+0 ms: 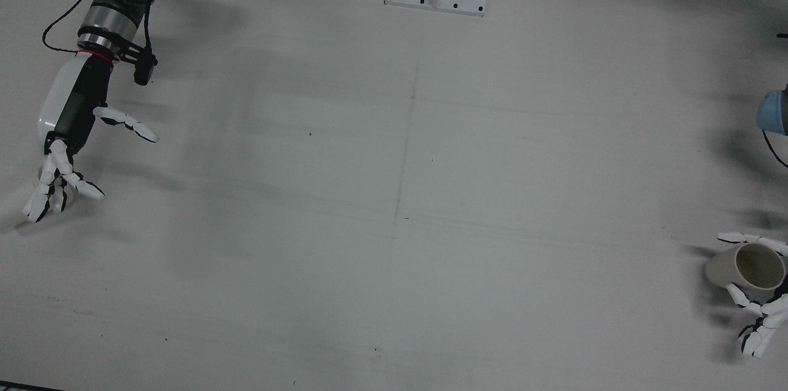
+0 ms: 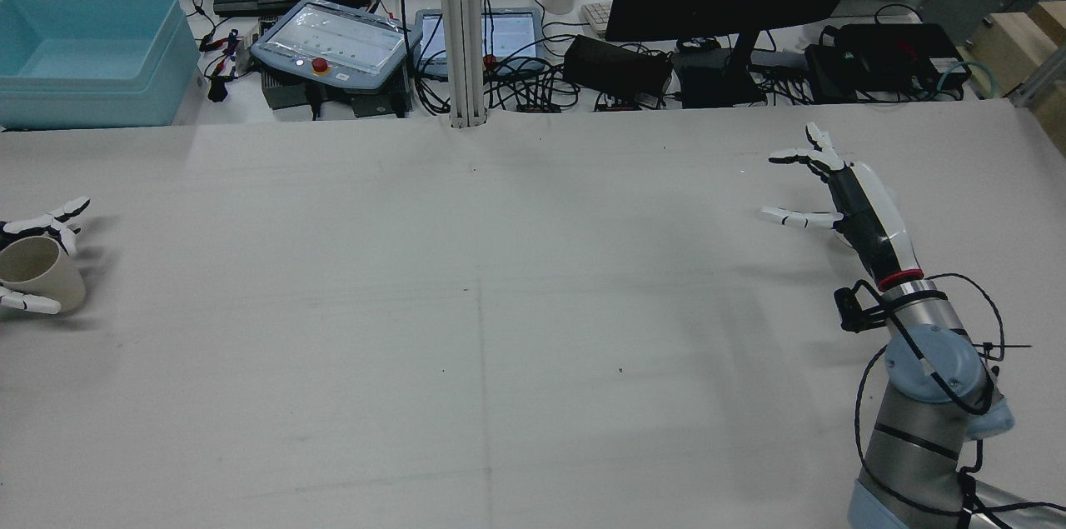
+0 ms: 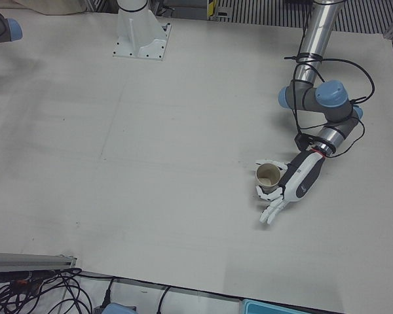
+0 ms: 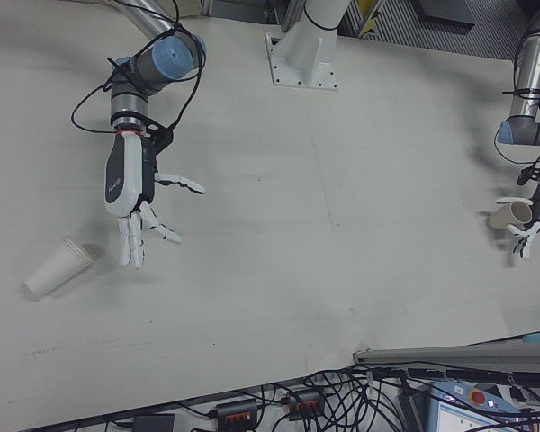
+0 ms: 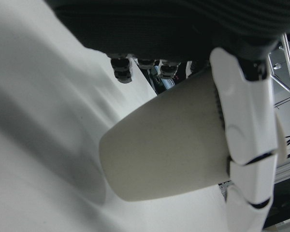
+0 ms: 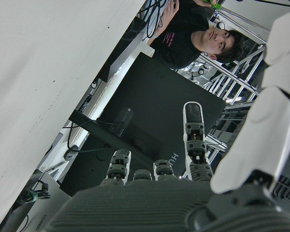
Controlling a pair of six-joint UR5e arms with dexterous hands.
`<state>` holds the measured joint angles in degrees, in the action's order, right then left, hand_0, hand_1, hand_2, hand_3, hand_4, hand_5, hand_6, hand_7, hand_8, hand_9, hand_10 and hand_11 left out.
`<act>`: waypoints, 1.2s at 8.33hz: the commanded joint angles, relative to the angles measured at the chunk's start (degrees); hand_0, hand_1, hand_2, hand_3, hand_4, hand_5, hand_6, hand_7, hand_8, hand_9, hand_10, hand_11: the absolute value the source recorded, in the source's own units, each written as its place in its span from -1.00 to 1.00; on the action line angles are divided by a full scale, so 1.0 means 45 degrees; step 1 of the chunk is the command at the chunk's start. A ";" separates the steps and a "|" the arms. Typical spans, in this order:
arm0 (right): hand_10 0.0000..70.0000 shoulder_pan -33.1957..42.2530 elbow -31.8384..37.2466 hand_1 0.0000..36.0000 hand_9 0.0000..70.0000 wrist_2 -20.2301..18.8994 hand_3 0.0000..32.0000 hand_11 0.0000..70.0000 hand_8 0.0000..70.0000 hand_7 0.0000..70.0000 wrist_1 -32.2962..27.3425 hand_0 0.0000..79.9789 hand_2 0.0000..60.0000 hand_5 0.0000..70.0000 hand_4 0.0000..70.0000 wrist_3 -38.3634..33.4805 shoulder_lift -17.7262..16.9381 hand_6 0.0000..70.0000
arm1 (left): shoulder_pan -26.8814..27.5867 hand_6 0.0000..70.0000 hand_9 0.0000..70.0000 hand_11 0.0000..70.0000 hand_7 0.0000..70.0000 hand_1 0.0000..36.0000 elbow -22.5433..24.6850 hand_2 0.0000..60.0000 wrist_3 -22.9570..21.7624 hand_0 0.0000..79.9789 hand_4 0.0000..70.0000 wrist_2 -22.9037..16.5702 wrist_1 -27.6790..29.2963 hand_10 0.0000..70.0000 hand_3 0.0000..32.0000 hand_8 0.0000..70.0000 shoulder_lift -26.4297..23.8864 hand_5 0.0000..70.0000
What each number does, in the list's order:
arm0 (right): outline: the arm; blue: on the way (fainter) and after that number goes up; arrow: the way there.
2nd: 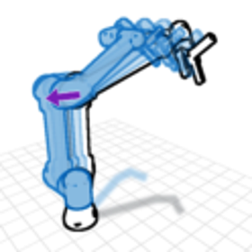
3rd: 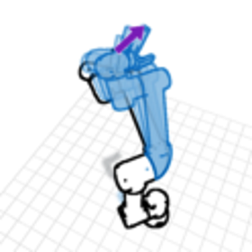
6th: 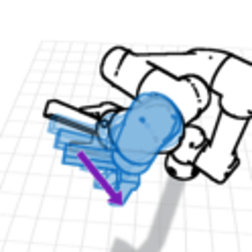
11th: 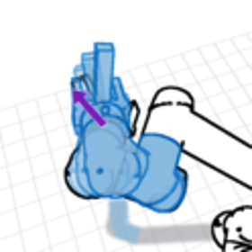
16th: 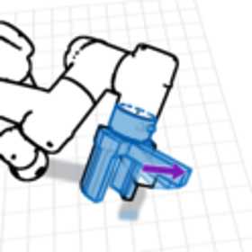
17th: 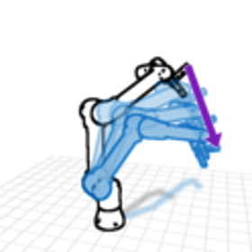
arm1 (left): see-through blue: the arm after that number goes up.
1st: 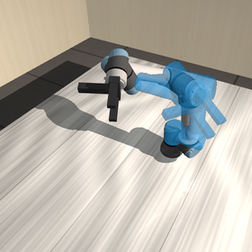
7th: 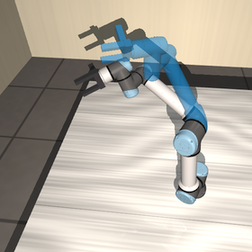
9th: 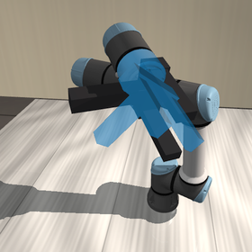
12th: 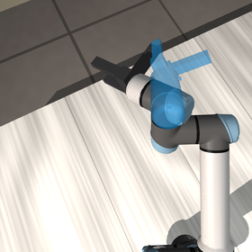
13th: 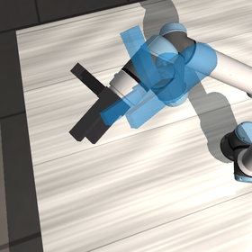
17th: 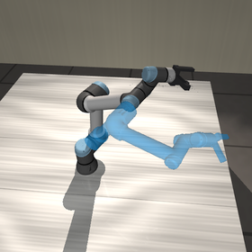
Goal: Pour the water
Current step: 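Lower the left hand's cup onto the table near the edge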
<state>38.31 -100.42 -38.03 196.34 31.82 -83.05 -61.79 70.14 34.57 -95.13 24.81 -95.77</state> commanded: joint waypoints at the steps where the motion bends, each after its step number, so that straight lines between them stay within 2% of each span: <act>1: -0.79 -0.0076 0.0127 -0.38 -1.00 0.0014 -1.00 -0.68 -1.00 -0.86 0.0003 0.15 -0.51 -0.37 -0.11 -0.0019 0.0019 -0.84 | 0.0001 -0.83 -1.00 -0.74 -0.96 -0.04 -0.0020 -0.85 -0.0006 0.24 -0.86 0.0007 0.0014 -0.85 -1.00 -1.00 -0.0007 -0.82; 2: -0.79 -0.0076 0.0128 -0.38 -1.00 0.0014 -1.00 -0.68 -1.00 -0.87 -0.0017 0.15 -0.52 -0.37 -0.12 -0.0019 0.0019 -0.84 | 0.0001 -0.85 -1.00 -0.74 -0.99 -0.03 -0.0020 -0.90 0.0013 0.25 -0.90 0.0007 0.0014 -0.86 -1.00 -1.00 -0.0007 -0.89; 5: -0.79 -0.0057 0.0089 -0.38 -1.00 0.0014 -1.00 -0.67 -1.00 -0.87 -0.0017 0.15 -0.51 -0.37 -0.12 -0.0038 0.0038 -0.84 | -0.0116 -0.88 -1.00 -0.73 -1.00 -0.02 -0.0157 -0.92 -0.0084 0.25 -0.96 -0.0012 0.0209 -0.85 -0.95 -1.00 -0.0007 -0.93; 6: -0.79 0.0040 -0.0027 -0.37 -1.00 -0.0005 -1.00 -0.67 -1.00 -0.87 0.0003 0.15 -0.51 -0.37 -0.12 -0.0058 0.0097 -0.84 | -0.0929 -0.90 -1.00 -0.74 -1.00 0.00 -0.0157 -0.94 -0.0181 0.26 -0.99 -0.0013 0.0364 -0.86 -0.82 -1.00 0.0032 -0.95; 7: -0.79 0.0157 -0.0203 -0.37 -1.00 -0.0006 -1.00 -0.68 -1.00 -0.88 0.0003 0.15 -0.52 -0.38 -0.17 -0.0058 0.0117 -0.85 | -0.2232 -0.92 -1.00 -0.76 -1.00 0.02 -0.0137 -0.98 -0.0182 0.27 -1.00 -0.0225 0.0501 -0.87 -0.70 -1.00 0.0148 -0.98; 8: -0.80 0.0216 -0.0320 -0.38 -1.00 -0.0006 -1.00 -0.69 -1.00 -0.89 0.0003 0.15 -0.59 -0.39 -0.27 -0.0136 0.0136 -0.85 | -0.2961 -0.94 -1.00 -0.79 -1.00 -0.03 -0.0176 -1.00 -0.0433 0.27 -1.00 -0.0324 0.0541 -0.89 -0.64 -1.00 0.0401 -1.00; 9: -0.81 0.0236 -0.0360 -0.38 -1.00 -0.0006 -1.00 -0.71 -1.00 -0.88 0.0003 0.15 -0.60 -0.37 -0.29 -0.0755 0.0117 -0.85 | -0.3838 -0.93 -1.00 -0.77 -1.00 0.13 -0.0080 -0.97 -0.0513 0.32 -1.00 -0.0344 0.0832 -0.89 -0.62 -1.00 0.1080 -1.00; 10: -0.82 0.0333 -0.0689 -0.40 -1.00 -0.0025 -1.00 -0.71 -1.00 -0.88 -0.0017 0.14 -0.65 -0.38 -0.36 -0.1187 0.0059 -0.85 | -0.4292 -0.95 -1.00 -0.81 -1.00 0.05 -0.0001 -0.92 -0.0784 0.26 -1.00 -0.0325 0.1009 -0.91 -0.81 -1.00 0.1667 -1.00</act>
<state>39.17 -101.67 -38.05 196.34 30.29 -82.53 -74.90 69.55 32.81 -96.39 27.58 -93.20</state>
